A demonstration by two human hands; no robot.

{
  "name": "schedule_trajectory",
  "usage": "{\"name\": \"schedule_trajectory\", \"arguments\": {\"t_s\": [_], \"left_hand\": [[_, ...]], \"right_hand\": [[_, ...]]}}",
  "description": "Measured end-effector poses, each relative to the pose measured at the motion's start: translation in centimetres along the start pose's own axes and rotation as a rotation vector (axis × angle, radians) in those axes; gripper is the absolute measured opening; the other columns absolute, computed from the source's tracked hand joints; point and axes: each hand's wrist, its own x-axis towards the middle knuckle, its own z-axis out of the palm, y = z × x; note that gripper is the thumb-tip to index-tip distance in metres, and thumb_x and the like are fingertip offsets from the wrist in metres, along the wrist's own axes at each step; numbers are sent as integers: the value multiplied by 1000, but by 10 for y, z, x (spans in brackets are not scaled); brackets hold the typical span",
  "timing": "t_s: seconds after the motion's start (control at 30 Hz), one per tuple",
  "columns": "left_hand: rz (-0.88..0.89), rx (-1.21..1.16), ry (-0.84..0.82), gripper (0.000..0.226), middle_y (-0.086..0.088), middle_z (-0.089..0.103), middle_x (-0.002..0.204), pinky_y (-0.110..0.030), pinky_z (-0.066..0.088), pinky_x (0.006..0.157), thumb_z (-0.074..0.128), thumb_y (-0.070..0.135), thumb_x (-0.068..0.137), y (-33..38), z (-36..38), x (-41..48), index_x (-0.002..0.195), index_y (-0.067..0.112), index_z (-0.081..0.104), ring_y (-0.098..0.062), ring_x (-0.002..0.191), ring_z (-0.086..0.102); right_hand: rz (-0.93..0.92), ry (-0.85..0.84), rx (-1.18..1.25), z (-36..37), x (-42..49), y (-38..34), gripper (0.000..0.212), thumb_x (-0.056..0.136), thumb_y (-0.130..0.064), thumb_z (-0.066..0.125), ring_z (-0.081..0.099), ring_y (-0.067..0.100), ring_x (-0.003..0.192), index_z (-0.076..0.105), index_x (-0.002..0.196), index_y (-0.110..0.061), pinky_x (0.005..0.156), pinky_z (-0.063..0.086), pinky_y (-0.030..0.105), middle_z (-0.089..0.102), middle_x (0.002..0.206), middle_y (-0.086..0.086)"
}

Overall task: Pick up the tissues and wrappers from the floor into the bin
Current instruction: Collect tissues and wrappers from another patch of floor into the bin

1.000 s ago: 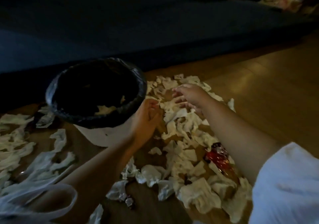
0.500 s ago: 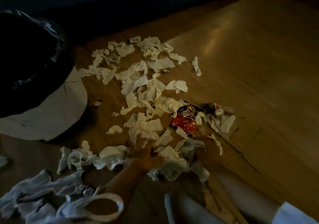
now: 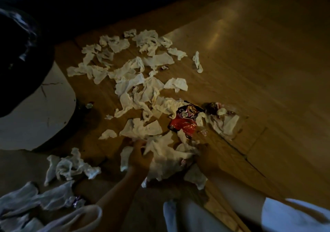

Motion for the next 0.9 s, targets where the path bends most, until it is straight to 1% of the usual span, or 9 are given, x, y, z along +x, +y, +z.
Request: {"name": "schedule_trajectory", "arguments": {"t_s": [0.17, 0.23, 0.3, 0.37, 0.47, 0.57, 0.67, 0.8, 0.9], "left_hand": [[-94, -215, 76, 41, -14, 46, 135, -36, 37, 100, 42, 3, 95, -6, -34, 19, 136, 7, 40, -25, 123, 44], [-207, -299, 110, 36, -17, 56, 115, -35, 40, 92, 38, 7, 98, -8, -41, 26, 132, -1, 42, -28, 106, 53], [-255, -344, 98, 30, 1, 50, 82, -31, 38, 80, 38, 12, 98, -6, -47, 29, 122, -2, 50, -12, 76, 48], [-252, -344, 91, 20, 5, 43, 76, -28, 33, 81, 43, 15, 97, -1, -55, 28, 109, 4, 56, -18, 77, 48], [-202, -260, 43, 19, -3, 47, 102, -34, 39, 91, 51, 28, 94, -3, -58, 29, 110, 20, 52, -30, 115, 50], [-120, -320, -9, 14, -14, 57, 93, -42, 51, 82, 49, 25, 94, -10, -58, 30, 88, 16, 57, -30, 90, 58], [-115, -346, 10, 21, -16, 54, 79, -17, 48, 55, 48, 18, 94, -10, -55, 31, 88, 0, 57, -19, 70, 55], [-104, -285, 59, 17, -5, 58, 80, -30, 45, 66, 51, 27, 93, -18, -47, 30, 93, 11, 58, -23, 81, 59], [-114, -299, 44, 25, -6, 60, 88, -33, 48, 67, 51, 30, 93, -16, -45, 24, 106, 9, 57, -26, 87, 62]], "right_hand": [[46, 269, 454, -17, 33, -17, 27, 96, -13, 43, 57, 26, 101, 52, 119, -2, 79, 44, 32, 59, 116, 17], [33, 272, 472, -19, 62, -26, 25, 96, -11, 40, 55, 36, 104, 53, 114, 1, 74, 42, 32, 55, 116, 26], [-14, 212, 304, -23, 87, -35, 35, 95, -23, 43, 41, 40, 124, 48, 125, -5, 93, 40, 40, 43, 134, 25], [-52, 72, 83, -30, 101, -47, 63, 90, -51, 46, 14, 37, 141, 30, 143, -21, 113, 19, 49, 16, 154, 13], [-127, -207, -300, -21, 113, -55, 77, 77, -77, 35, -14, 29, 144, 9, 142, -46, 115, -5, 58, -15, 153, -12], [-148, -184, -586, 8, 106, -51, 89, 74, -85, 21, -14, 40, 142, 3, 147, -37, 110, 2, 66, -16, 157, 0], [-103, -84, -479, 30, 76, -47, 69, 88, -65, 29, -2, 42, 143, 8, 146, -35, 113, 11, 59, -7, 158, 11], [-121, -144, -386, 33, 56, -46, 62, 94, -34, 46, -4, 40, 143, 12, 146, -31, 112, 21, 58, -7, 157, 10], [-108, -77, -224, 21, 59, -48, 64, 93, -34, 51, 8, 40, 142, 18, 146, -24, 112, 23, 48, 5, 156, 10]]}}
